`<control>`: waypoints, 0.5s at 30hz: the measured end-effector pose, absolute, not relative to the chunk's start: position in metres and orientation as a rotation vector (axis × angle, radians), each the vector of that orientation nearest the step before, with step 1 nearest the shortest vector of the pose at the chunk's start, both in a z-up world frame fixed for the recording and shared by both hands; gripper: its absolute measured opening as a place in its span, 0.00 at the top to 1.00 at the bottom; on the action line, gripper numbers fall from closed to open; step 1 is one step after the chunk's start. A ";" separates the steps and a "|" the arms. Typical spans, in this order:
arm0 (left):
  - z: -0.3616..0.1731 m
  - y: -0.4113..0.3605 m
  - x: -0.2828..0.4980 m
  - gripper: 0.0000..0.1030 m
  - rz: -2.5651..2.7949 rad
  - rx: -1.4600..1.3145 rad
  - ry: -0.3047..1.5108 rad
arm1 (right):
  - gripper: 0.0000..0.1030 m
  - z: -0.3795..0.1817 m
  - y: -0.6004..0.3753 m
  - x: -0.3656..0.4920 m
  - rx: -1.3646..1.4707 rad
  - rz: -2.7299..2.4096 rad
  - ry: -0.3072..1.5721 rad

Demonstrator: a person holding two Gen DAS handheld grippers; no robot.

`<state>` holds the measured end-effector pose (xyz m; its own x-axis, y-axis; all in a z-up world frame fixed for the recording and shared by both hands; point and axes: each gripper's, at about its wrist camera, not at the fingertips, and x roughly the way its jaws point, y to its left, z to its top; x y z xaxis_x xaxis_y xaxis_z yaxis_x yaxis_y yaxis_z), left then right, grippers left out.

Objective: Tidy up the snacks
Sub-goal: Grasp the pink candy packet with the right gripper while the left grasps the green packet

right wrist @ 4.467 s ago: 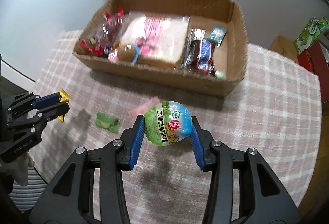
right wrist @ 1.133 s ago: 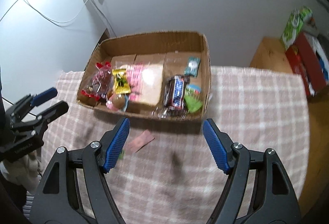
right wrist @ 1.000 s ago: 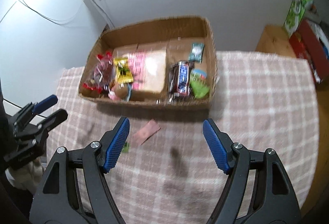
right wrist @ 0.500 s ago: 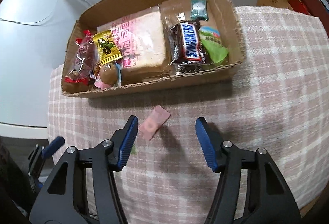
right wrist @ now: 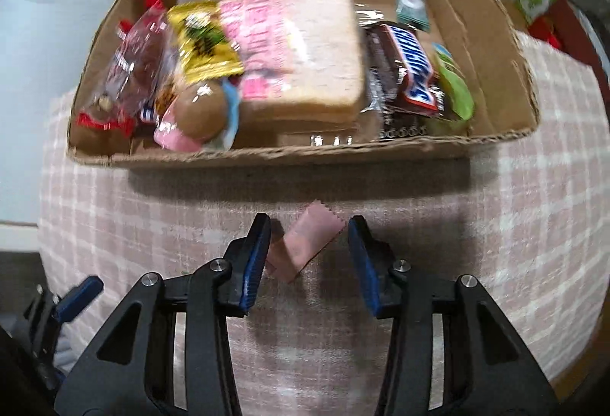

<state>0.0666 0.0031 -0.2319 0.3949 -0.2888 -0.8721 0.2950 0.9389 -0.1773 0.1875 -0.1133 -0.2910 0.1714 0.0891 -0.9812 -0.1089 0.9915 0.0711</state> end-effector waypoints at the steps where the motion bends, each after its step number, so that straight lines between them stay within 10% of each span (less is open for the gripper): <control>1: -0.233 0.000 0.068 0.44 -0.380 0.010 1.106 | 0.64 -0.291 -0.110 0.185 -0.048 0.145 1.391; 15: -0.254 -0.041 0.117 0.44 -0.560 0.118 1.135 | 0.77 -0.289 -0.163 0.175 0.026 0.238 1.427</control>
<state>0.1167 -0.0406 -0.2542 0.3016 -0.3626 -0.8818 0.4793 0.8572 -0.1885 0.1749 -0.1635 -0.2892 0.1239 0.1784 -0.9761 -0.1478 0.9761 0.1596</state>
